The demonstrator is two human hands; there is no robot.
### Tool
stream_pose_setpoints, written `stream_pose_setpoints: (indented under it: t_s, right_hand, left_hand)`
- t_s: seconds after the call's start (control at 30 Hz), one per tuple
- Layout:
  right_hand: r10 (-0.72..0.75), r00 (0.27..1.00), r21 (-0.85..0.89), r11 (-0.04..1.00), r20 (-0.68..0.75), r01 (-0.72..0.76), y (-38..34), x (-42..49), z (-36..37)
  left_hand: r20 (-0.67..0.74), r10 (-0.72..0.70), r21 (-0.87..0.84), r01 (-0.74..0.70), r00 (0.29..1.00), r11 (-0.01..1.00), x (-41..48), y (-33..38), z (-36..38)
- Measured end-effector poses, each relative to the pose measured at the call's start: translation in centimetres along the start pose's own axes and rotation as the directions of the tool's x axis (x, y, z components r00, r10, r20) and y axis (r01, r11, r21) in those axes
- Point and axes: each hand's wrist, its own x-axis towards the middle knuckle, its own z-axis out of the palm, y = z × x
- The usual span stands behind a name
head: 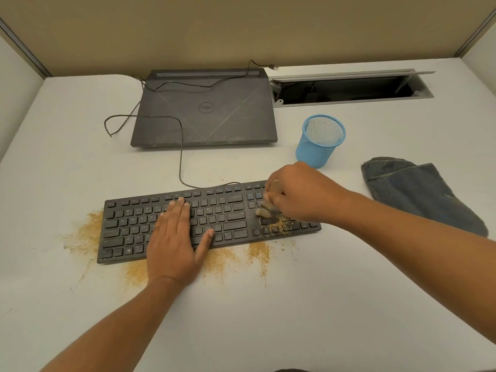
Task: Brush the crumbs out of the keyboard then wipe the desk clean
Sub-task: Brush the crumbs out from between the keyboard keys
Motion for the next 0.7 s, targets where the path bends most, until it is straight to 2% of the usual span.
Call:
stream_pose_setpoints:
  t_s: [0.07,0.17,0.3,0.43,0.57,0.7]
  right_hand:
    - [0.025,1.0,0.063,0.998,0.006,-0.025,-0.1,-0.1,0.6]
    - [0.007,0.995,0.041,0.999,0.1,-0.011,0.1,-0.3,1.0]
    - [0.031,0.999,0.1,0.994,0.041,-0.035,0.0,-0.5,0.2]
    - [-0.034,0.978,0.052,0.998,0.207,0.024,-1.1,-0.6,-0.3]
    - [-0.039,0.99,0.021,0.999,0.139,0.037,-1.1,-0.6,-0.9]
    - [-0.016,0.987,-0.035,0.999,0.162,0.022,-0.5,-1.1,-0.4]
  left_hand:
    - [-0.001,0.0,-0.004,0.0,1.0,1.0,0.0,0.0,0.0]
    - [-0.004,-0.001,0.002,0.001,1.0,1.0,0.0,0.0,0.0]
    - [-0.008,0.004,0.001,-0.004,1.0,1.0,0.0,0.0,0.1]
    - [-0.016,-0.001,-0.008,0.001,1.0,1.0,0.0,0.1,0.0]
    - [-0.018,-0.001,-0.009,0.001,1.0,1.0,0.0,0.1,0.0]
    - [-0.018,0.0,-0.008,-0.001,1.0,1.0,0.0,0.0,0.1]
